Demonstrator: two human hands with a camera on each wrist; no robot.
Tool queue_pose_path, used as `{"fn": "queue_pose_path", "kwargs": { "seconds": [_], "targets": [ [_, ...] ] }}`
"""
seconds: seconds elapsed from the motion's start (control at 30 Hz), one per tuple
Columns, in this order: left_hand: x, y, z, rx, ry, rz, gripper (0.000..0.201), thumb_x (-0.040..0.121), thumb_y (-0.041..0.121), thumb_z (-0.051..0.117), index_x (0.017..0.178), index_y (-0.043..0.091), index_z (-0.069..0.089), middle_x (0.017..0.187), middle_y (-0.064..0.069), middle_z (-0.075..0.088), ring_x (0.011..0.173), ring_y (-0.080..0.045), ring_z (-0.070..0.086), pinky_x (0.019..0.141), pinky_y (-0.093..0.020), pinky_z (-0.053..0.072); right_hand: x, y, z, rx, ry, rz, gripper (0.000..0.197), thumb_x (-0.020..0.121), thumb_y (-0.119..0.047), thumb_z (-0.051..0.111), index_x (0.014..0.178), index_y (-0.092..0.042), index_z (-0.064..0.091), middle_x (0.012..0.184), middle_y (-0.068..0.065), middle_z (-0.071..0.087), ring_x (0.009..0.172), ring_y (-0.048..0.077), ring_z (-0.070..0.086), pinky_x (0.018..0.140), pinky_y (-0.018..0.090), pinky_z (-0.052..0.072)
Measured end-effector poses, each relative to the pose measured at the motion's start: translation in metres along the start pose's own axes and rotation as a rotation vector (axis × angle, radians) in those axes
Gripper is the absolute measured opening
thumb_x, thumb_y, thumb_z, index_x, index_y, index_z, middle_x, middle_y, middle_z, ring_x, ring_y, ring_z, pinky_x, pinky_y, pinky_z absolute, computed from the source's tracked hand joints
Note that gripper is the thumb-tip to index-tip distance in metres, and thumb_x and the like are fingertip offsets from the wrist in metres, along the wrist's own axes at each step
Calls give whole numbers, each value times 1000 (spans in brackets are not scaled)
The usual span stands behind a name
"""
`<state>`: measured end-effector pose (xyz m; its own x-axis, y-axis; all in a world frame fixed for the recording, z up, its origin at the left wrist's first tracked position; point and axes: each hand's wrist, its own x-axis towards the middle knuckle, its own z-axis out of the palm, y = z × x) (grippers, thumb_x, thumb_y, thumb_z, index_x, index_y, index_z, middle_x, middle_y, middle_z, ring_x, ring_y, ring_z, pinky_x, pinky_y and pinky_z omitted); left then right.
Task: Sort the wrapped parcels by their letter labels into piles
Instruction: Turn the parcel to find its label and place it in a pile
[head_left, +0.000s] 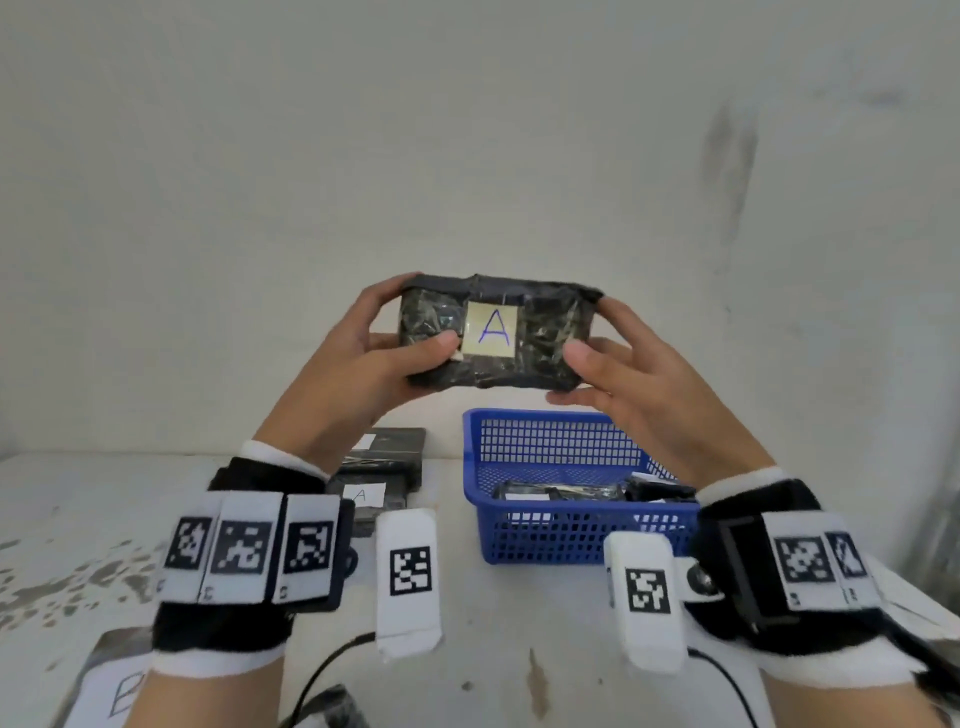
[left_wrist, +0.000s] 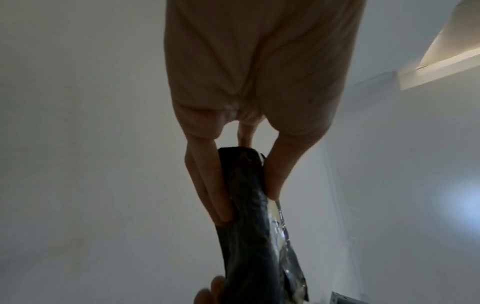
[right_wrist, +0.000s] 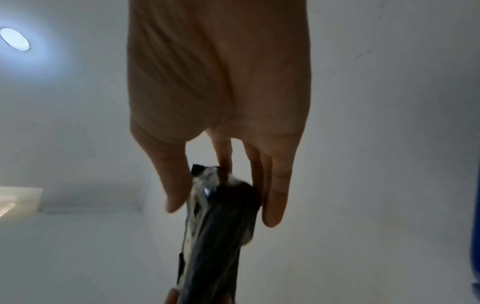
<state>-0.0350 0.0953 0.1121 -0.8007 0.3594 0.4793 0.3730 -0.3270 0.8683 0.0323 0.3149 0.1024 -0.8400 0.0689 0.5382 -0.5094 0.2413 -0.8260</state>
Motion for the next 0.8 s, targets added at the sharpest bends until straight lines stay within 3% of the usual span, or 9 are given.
{"fn": "queue_pose_path", "kwargs": {
  "seconds": [0.13, 0.2, 0.33, 0.47, 0.57, 0.67, 0.8],
  "targets": [
    [-8, 1, 13, -10, -3, 13, 60, 81, 7, 74, 134, 22, 52, 109, -20, 71, 99, -32, 71, 85, -34, 59, -12, -5, 8, 17, 56, -128, 79, 82, -27, 70, 149, -44, 34, 121, 4, 72, 104, 24, 72, 82, 32, 59],
    [-11, -2, 13, -14, -24, 33, 65, 73, 13, 73, 134, 23, 52, 111, -18, 71, 100, -30, 71, 86, -33, 58, -16, -11, 7, 14, 49, -147, 77, 84, -24, 68, 148, -47, 32, 116, 4, 74, 101, 24, 73, 83, 34, 60],
    [-14, -5, 12, 24, -22, 78, 70, 70, 13, 78, 134, 26, 53, 112, -16, 71, 98, -25, 72, 84, -27, 57, -19, -16, -1, -23, 20, -111, 70, 79, -26, 70, 142, -39, 42, 111, 6, 76, 92, 23, 74, 82, 31, 58],
    [-16, -6, 12, 98, -94, 84, 75, 66, 23, 80, 135, 29, 53, 115, -13, 71, 104, -25, 70, 90, -32, 56, -21, -18, -5, -65, 50, -95, 67, 76, -23, 71, 139, -27, 48, 106, 10, 76, 83, 28, 76, 73, 28, 58],
    [-17, -5, 10, 103, -81, 86, 72, 68, 20, 75, 136, 27, 52, 112, -13, 72, 101, -26, 71, 86, -31, 57, -22, -21, -6, -90, 58, -76, 65, 76, -26, 72, 137, -28, 50, 98, 7, 77, 74, 24, 75, 61, 25, 55],
    [-20, -1, 12, 157, -67, 105, 71, 69, 29, 76, 135, 31, 51, 113, -12, 71, 97, -24, 73, 82, -30, 59, -21, -21, -6, -121, 80, -57, 56, 84, -21, 73, 134, -31, 52, 83, -2, 75, 56, 18, 62, 48, 24, 46],
    [-20, 0, 15, 249, -42, 143, 70, 70, 35, 73, 135, 36, 50, 109, -4, 74, 92, -20, 73, 90, -39, 57, -21, -21, -5, -143, 103, -51, 54, 86, -20, 72, 135, -30, 52, 72, -5, 71, 52, 9, 53, 53, 23, 42]
  ]
}}
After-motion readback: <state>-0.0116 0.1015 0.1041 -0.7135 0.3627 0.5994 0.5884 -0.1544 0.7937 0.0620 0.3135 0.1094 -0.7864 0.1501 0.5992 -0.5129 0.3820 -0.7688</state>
